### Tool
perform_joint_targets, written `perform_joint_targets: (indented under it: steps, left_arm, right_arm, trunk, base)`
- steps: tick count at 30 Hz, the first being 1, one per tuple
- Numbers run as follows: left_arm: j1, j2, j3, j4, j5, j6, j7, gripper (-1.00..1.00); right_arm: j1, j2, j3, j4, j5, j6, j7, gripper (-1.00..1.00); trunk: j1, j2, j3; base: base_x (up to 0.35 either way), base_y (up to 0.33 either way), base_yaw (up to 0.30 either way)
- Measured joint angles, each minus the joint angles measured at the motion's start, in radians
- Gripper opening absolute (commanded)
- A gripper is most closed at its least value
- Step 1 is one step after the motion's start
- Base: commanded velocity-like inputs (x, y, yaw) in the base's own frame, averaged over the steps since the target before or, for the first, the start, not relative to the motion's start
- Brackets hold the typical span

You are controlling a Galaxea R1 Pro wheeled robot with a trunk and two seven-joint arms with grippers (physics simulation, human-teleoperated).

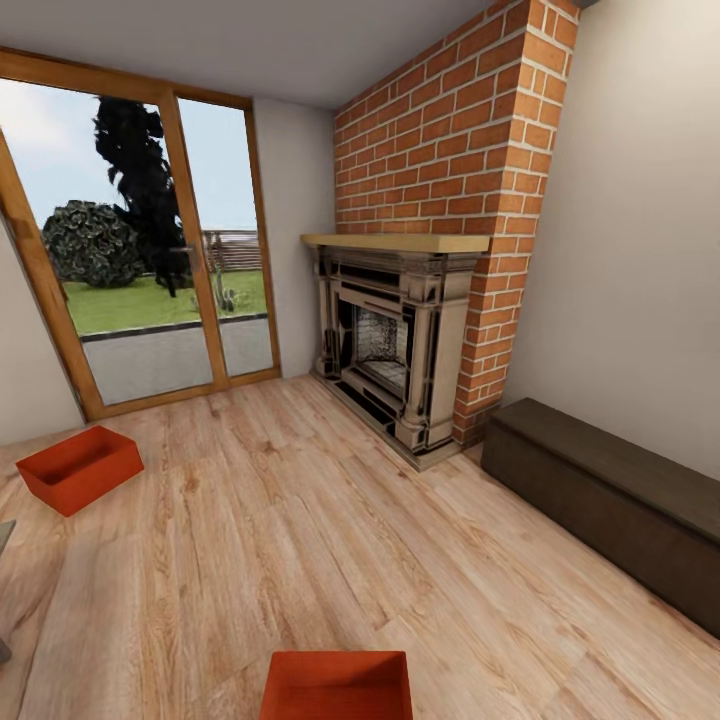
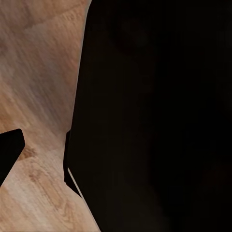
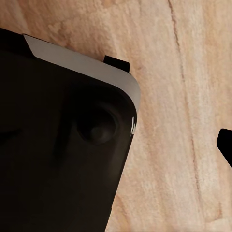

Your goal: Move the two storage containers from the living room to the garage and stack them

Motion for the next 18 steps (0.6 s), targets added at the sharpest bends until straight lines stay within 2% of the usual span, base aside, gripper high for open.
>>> perform_joint_targets:
  steps: [10,18]
  left_arm:
    - [0.0,0.001,0.0,0.0,0.0,0.0,0.0,1.0]
    - [0.0,0.0,0.0,0.0,0.0,0.0,-0.002,1.0]
  right_arm:
    - [0.0,0.0,0.001,0.0,0.0,0.0,0.0,1.0]
    - [0.0,0.0,0.0,0.0,0.0,0.0,0.0,1.0]
  trunk:
    - [0.0,0.0,0.0]
    - [0.0,0.0,0.0]
  base:
    - [0.0,0.003,0.0]
    - [0.0,0.104,0.0]
